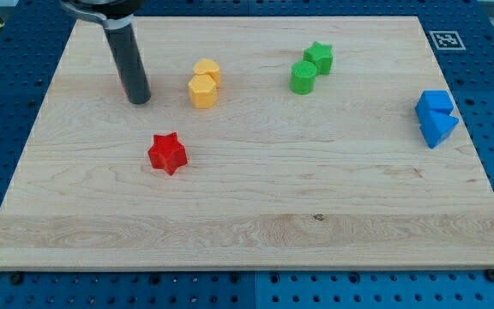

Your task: Move the red circle above the yellow heart

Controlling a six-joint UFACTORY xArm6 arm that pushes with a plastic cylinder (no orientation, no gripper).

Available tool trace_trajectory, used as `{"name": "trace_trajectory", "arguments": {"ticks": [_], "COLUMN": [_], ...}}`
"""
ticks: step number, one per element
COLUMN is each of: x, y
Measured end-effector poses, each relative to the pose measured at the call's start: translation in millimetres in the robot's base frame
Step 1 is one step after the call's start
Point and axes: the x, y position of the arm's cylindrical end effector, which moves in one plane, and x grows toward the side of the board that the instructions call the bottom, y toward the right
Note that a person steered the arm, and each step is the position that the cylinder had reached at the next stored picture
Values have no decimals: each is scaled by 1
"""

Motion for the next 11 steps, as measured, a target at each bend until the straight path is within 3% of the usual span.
{"name": "trace_trajectory", "arguments": {"ticks": [2,3,5,7,10,11], "x": [-9,-39,-100,-88,-117,-117], "y": [-26,11,19,39,98,76]}}
